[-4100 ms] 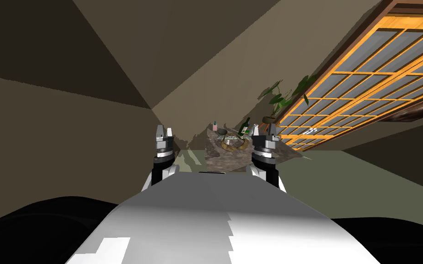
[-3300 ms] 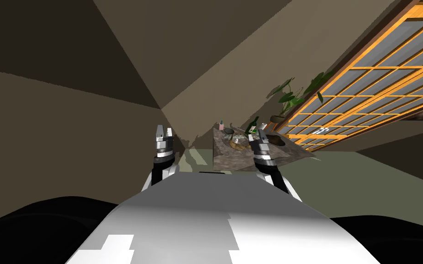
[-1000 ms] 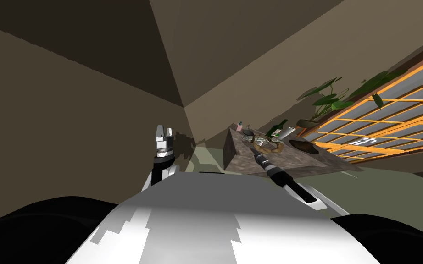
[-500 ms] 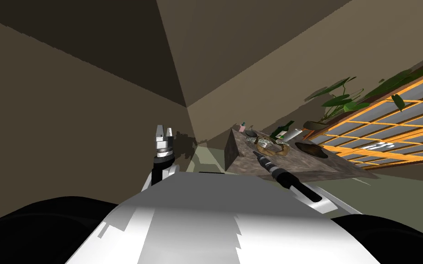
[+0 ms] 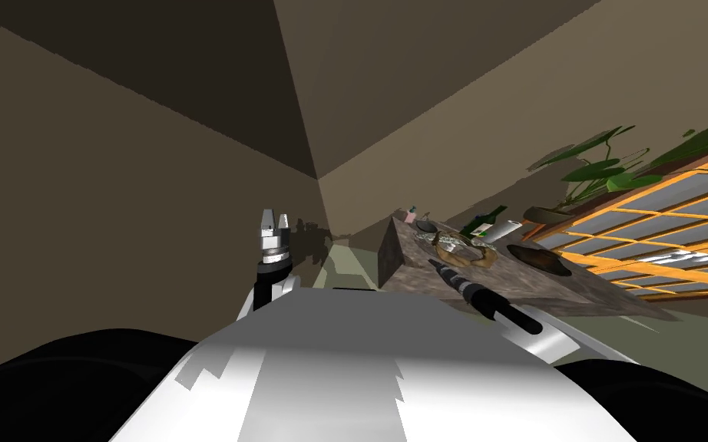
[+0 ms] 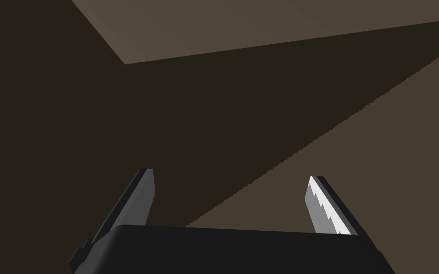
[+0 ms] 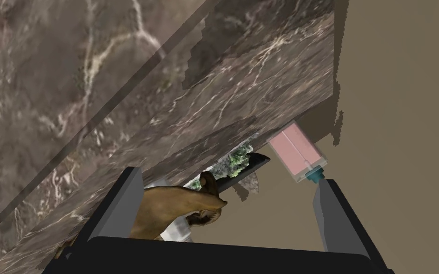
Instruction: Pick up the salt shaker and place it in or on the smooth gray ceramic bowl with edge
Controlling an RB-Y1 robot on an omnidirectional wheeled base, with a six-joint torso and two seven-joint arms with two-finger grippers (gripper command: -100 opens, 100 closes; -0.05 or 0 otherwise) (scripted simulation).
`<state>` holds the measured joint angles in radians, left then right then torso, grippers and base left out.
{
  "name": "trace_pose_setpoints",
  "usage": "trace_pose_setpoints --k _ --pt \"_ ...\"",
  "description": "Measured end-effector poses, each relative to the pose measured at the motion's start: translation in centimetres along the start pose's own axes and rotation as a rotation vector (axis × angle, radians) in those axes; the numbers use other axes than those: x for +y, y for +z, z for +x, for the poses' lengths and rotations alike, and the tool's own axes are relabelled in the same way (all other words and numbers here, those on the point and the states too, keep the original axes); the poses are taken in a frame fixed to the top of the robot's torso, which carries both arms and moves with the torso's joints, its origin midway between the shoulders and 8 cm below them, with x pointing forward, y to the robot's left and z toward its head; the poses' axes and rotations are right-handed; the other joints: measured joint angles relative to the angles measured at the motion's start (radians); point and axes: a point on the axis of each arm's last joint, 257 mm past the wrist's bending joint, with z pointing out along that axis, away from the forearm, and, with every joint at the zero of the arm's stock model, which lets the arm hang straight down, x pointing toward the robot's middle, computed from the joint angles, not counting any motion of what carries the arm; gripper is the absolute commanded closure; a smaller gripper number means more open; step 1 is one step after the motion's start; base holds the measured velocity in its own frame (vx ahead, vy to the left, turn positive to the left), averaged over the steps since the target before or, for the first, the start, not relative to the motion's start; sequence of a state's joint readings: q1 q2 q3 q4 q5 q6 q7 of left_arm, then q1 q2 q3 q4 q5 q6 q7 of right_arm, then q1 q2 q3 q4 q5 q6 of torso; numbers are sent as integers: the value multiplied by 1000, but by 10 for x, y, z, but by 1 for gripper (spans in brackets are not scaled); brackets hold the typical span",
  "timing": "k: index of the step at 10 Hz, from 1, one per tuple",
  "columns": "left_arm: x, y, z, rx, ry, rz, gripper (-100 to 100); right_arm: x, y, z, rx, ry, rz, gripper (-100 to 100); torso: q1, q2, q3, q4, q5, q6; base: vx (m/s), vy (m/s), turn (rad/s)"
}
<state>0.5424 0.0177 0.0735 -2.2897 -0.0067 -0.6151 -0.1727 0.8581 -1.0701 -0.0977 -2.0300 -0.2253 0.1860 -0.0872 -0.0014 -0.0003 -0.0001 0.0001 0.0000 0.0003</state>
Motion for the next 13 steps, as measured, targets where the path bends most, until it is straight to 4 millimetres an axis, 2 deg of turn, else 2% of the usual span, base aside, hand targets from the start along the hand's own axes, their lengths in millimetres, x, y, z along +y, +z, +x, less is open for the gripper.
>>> trace_pose_setpoints --k 5,8,13 --pt "0 0 0 0 0 0 0 -48 -4 -26 14 -83 160 -100 -2 -1 -1 0 -1 0 20 -22 88" --pt "0 0 0 0 0 0 0 -76 -10 -50 15 -149 275 -100 -4 -1 -1 0 -1 0 23 -56 114" --pt "0 0 0 0 0 0 0 -106 -18 -90 -1 -244 418 -100 -5 -2 -1 0 -1 0 31 -66 107"
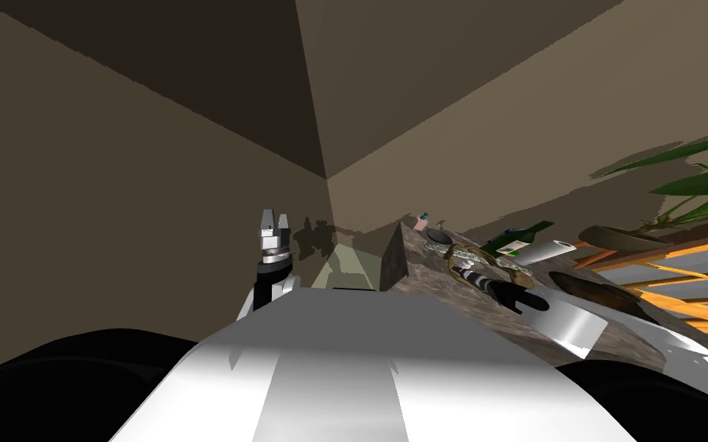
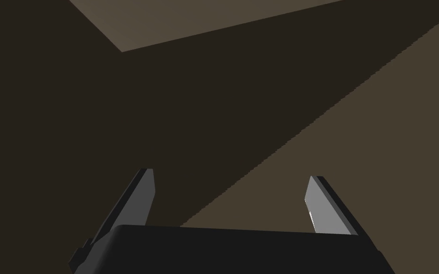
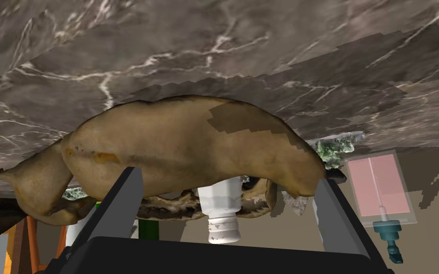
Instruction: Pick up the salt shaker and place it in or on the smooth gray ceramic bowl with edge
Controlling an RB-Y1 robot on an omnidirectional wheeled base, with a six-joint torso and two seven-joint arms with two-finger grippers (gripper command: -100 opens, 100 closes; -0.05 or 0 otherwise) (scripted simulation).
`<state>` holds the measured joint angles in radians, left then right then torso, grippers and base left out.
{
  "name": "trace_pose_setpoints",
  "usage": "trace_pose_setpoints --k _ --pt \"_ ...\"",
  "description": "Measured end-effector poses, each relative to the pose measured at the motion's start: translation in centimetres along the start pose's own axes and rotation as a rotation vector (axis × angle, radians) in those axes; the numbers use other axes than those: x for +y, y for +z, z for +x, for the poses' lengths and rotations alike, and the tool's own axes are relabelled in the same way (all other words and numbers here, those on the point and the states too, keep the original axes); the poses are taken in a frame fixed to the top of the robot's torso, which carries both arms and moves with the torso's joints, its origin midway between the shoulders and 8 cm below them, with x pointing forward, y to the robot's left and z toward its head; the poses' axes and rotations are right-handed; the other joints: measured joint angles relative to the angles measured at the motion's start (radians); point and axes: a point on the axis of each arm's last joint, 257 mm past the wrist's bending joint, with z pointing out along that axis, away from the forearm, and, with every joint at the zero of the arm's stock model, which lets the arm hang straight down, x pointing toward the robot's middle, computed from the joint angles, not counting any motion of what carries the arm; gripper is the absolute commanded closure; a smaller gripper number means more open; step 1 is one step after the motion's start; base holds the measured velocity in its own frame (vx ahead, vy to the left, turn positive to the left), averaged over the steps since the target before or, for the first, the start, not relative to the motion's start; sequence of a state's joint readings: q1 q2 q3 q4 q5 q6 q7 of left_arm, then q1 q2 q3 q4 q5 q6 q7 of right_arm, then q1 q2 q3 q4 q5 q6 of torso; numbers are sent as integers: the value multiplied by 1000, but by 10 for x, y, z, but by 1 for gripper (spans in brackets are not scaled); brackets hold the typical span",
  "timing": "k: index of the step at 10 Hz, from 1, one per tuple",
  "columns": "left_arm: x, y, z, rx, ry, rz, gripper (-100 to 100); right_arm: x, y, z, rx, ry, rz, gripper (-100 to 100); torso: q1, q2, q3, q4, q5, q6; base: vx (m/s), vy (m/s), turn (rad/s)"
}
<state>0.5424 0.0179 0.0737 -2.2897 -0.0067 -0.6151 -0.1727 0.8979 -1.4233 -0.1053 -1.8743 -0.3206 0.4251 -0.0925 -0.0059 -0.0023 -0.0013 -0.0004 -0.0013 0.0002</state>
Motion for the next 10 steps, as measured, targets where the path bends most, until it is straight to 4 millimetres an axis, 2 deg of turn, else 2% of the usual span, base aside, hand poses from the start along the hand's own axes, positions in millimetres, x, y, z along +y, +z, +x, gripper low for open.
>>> trace_pose_setpoints --k 3,4,5,6,8,9,10 --pt "0 0 0 0 0 0 0 -20 2 -25 -19 -44 72 -100 0 -1 0 0 0 0 49 -70 108" --pt "0 0 0 0 0 0 0 -21 1 -32 -27 -55 85 -100 1 -2 -1 0 0 0 32 -23 24" --pt "0 0 0 0 0 0 0 -21 1 -33 -29 -56 88 0 3 0 0 0 0 1 6 -5 -2" --pt "0 0 0 0 0 0 0 -21 1 -33 -29 -56 87 -100 5 1 1 0 1 1 26 -11 102" --pt "0 0 0 0 0 0 0 -36 6 -26 -33 -42 98 -100 0 -3 -2 -1 -3 -1 30 -9 62" --pt "0 0 0 0 0 0 0 -36 6 -26 -33 -43 99 100 0 -4 -3 -2 -3 -1 0 0 0" --pt "0 0 0 0 0 0 0 -36 6 -26 -33 -43 99 100 0 -3 -2 -2 -3 -1 0 0 0"
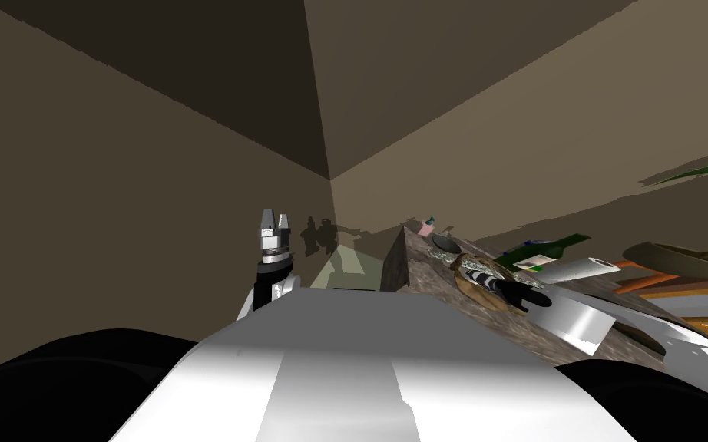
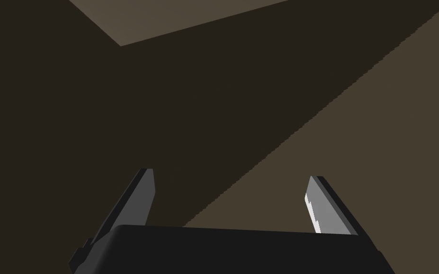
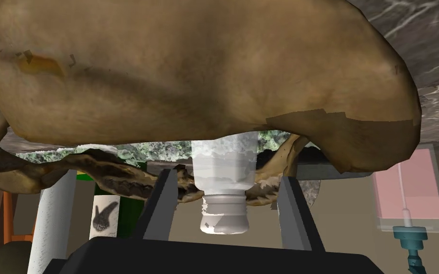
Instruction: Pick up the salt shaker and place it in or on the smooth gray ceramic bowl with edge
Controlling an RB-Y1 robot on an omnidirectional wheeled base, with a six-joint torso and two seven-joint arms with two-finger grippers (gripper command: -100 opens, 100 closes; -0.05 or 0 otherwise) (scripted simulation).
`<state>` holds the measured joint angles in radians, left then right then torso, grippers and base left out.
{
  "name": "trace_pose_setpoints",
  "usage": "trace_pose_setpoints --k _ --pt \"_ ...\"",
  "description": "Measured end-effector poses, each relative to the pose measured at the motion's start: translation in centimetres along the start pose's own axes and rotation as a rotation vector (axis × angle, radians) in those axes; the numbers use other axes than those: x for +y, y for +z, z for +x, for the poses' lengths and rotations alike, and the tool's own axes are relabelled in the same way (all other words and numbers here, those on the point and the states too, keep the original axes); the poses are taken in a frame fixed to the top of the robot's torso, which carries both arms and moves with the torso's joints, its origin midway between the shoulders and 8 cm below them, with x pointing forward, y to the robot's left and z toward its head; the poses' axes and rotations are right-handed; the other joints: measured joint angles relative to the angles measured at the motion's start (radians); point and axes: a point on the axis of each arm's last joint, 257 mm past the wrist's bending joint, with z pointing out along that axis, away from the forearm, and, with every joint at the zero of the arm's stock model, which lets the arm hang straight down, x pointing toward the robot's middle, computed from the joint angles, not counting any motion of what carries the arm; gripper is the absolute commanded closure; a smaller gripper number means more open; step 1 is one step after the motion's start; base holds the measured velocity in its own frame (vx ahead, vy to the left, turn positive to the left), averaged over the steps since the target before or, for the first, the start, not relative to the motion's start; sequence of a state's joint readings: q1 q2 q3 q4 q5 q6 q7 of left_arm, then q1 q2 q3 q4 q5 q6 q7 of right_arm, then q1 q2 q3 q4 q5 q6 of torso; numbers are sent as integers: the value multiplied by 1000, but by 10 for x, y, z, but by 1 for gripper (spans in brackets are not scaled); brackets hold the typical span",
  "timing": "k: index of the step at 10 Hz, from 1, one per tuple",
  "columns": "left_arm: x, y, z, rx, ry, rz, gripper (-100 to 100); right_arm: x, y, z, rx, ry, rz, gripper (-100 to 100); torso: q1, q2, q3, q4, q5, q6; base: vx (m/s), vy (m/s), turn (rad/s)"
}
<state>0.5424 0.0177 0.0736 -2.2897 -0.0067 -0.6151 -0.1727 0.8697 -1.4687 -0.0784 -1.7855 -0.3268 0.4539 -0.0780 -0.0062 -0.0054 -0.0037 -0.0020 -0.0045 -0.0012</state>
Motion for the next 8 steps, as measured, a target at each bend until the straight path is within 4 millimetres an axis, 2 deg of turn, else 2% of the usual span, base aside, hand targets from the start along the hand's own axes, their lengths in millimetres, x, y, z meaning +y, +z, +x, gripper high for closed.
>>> trace_pose_setpoints --k 3,4,5,7,8 --pt "0 0 0 0 0 0 0 0 0 0 0 0 0 100 -2 -1 -1 -1 -2 -1 0 0 0" --pt "0 0 0 0 0 0 0 0 0 0 0 0 0 0 -2 -1 -1 -1 -2 -1 0 0 0" --pt "0 0 0 0 0 0 0 0 0 0 0 0 0 100 -2 -1 -1 -1 -2 -1 -21 9 -108" --pt "0 0 0 0 0 0 0 12 -5 -7 2 -12 -10 100 0 2 1 0 -1 0 -27 11 -58" --pt "0 0 0 0 0 0 0 13 -5 -7 2 -11 -9 0 0 1 1 0 -1 0 0 0 0"
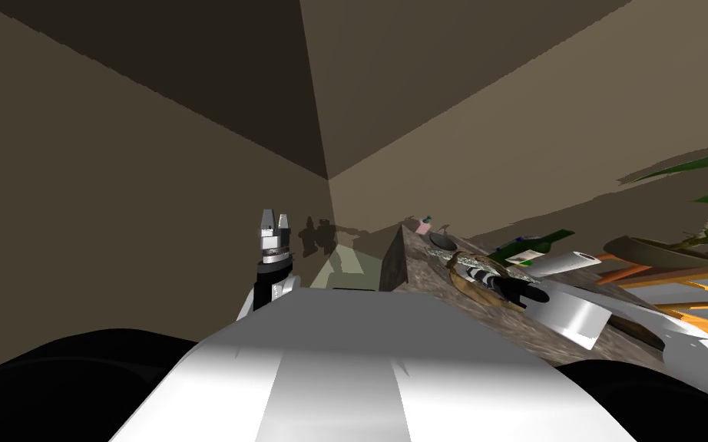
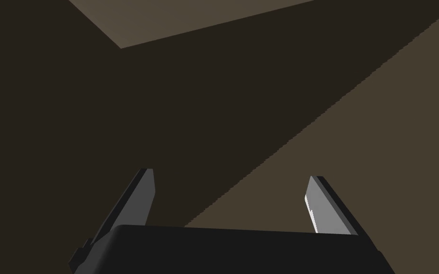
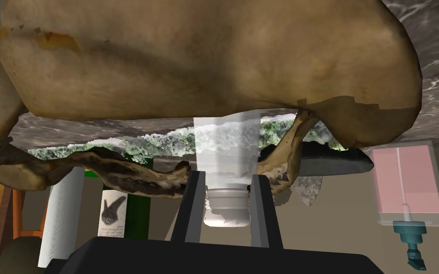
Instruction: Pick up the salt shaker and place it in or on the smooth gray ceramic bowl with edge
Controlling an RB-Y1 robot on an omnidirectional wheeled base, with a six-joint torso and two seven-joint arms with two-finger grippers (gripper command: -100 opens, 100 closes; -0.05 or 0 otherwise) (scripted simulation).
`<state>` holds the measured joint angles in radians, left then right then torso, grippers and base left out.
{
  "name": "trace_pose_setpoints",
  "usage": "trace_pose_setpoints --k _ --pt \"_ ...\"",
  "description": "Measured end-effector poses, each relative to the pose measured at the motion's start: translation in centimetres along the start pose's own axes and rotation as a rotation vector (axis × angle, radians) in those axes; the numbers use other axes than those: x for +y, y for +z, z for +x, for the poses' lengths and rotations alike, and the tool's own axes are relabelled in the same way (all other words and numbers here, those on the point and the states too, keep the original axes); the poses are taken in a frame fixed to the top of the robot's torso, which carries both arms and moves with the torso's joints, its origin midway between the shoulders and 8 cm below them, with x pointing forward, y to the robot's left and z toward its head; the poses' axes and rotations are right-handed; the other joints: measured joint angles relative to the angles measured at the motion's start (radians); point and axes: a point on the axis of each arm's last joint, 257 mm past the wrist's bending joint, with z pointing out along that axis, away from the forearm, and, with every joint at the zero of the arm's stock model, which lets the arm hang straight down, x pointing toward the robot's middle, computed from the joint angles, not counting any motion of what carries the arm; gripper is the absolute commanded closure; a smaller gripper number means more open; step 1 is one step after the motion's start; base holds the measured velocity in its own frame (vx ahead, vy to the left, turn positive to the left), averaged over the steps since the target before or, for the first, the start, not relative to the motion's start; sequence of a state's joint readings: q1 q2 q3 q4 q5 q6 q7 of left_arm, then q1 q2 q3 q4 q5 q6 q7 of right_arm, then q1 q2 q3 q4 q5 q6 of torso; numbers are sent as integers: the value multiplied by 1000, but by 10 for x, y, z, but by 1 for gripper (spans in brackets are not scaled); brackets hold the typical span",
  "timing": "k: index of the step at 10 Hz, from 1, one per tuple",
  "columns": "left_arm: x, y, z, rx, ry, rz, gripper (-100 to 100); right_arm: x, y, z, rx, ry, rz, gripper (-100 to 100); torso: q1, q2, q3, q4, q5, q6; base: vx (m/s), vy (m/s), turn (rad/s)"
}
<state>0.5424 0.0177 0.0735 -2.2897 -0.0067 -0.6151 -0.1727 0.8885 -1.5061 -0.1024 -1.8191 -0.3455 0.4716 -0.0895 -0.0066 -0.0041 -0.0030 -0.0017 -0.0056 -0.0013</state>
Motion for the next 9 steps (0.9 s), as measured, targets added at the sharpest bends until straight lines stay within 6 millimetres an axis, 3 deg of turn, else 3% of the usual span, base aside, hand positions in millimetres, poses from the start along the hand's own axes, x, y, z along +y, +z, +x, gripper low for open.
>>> trace_pose_setpoints --k 1,9 --pt "0 0 0 0 0 0 0 0 0 0 0 0 0 100 0 -1 0 0 0 0 33 -15 -8" --pt "0 0 0 0 0 0 0 7 -8 -121 -223 -108 27 100 1 -9 -5 -2 3 -2 81 -14 -28"
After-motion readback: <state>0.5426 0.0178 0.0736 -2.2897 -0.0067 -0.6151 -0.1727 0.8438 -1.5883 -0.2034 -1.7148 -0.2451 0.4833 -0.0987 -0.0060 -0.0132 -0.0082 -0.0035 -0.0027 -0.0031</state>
